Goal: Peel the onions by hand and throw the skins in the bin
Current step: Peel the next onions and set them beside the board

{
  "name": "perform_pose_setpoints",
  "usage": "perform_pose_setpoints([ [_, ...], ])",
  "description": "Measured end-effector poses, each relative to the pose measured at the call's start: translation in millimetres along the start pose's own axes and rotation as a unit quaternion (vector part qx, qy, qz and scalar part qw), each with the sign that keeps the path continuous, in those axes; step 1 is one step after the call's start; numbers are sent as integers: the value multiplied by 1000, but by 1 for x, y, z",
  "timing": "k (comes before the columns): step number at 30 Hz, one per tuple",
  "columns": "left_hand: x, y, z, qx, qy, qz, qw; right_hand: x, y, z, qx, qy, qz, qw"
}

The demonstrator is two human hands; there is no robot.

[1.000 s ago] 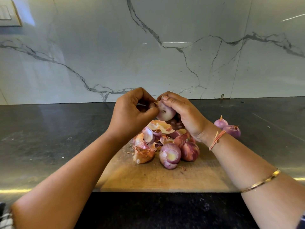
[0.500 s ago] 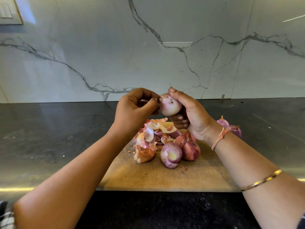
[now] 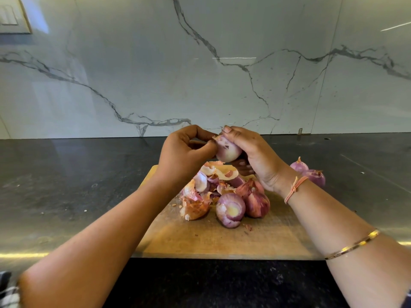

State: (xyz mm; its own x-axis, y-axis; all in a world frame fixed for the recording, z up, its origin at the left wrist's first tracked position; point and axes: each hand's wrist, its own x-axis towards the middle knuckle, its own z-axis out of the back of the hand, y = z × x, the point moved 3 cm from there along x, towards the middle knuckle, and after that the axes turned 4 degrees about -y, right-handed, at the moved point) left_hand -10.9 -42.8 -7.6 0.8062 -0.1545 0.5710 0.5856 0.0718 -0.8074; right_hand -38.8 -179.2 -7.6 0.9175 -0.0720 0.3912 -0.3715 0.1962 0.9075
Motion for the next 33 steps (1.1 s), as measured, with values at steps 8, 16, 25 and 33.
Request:
perform_pose_setpoints([
  [8,1,-6,2,89,-17,-59,994,1,1,1,24,15,-18,999],
  [16,9,10,12,-15,-124,64,990,5,-5,-9,21,62,28,997],
  [25,6,14,2,-87,-89,131,984,3,-6,-8,-152,1,148,977],
  [33,6,11,5,-41,-85,105,990,10,-14,-4,101,5,-4,995],
])
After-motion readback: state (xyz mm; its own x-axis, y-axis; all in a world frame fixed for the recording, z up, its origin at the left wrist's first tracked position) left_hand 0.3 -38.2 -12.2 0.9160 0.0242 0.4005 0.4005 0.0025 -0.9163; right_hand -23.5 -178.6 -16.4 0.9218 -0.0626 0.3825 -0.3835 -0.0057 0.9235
